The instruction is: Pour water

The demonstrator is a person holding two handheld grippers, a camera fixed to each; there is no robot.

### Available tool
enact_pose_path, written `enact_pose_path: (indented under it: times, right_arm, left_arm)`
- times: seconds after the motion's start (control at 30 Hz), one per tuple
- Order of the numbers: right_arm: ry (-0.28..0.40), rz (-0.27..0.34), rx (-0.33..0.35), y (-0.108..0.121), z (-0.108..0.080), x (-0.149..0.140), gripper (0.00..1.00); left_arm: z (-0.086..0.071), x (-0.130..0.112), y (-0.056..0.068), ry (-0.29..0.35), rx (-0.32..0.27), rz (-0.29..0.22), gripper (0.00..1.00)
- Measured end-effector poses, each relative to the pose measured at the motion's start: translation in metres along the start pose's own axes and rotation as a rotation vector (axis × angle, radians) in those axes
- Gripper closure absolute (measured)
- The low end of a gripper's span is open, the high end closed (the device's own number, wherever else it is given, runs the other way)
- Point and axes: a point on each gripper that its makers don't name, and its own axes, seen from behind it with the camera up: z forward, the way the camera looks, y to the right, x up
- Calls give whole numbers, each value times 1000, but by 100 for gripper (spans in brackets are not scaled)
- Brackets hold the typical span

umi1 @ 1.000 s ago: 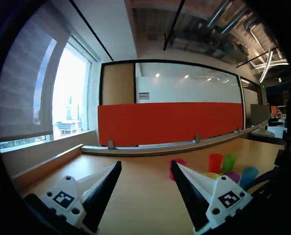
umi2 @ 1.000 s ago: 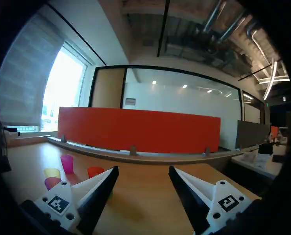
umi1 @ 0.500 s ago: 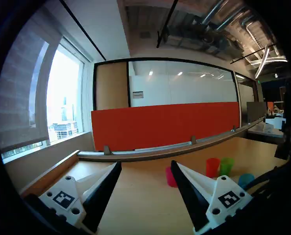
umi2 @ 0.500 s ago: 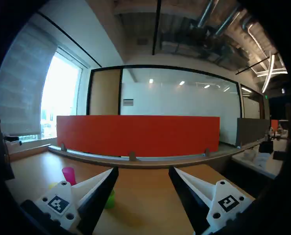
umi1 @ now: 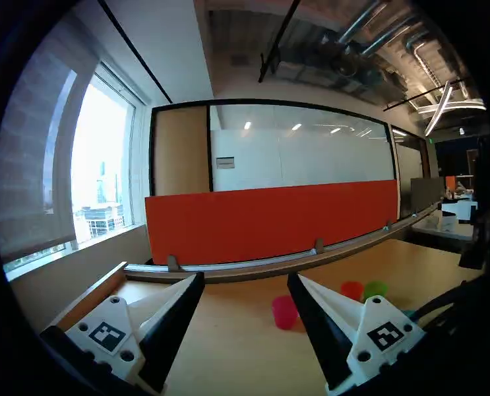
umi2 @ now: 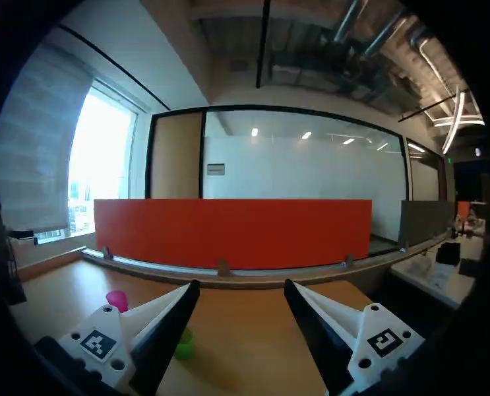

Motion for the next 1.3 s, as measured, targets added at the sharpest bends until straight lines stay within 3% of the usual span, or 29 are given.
enact_pose_path:
  times: [0.2,0.57,0.8,1.0,1.3]
  right_arm:
    - [-5,-14,13,0,0,4,0]
    - [-43,-66,76,-5,2,-1,1]
    - [-85,-152,156,-12,3,-3,0]
    - [-113,-233,246,-27,-1,-6,0]
    - [-171,-259,332,-39,-5,-9,0]
  left_arm:
    - [4,15,8,5,-39,29,7]
    - [8,16,34,-30,-158,62,7]
    - [8,24,49,-35,-231,129,7]
    - [9,20,61,-80,-292,141,7]
    - [9,13,78,-132,-378,146,7]
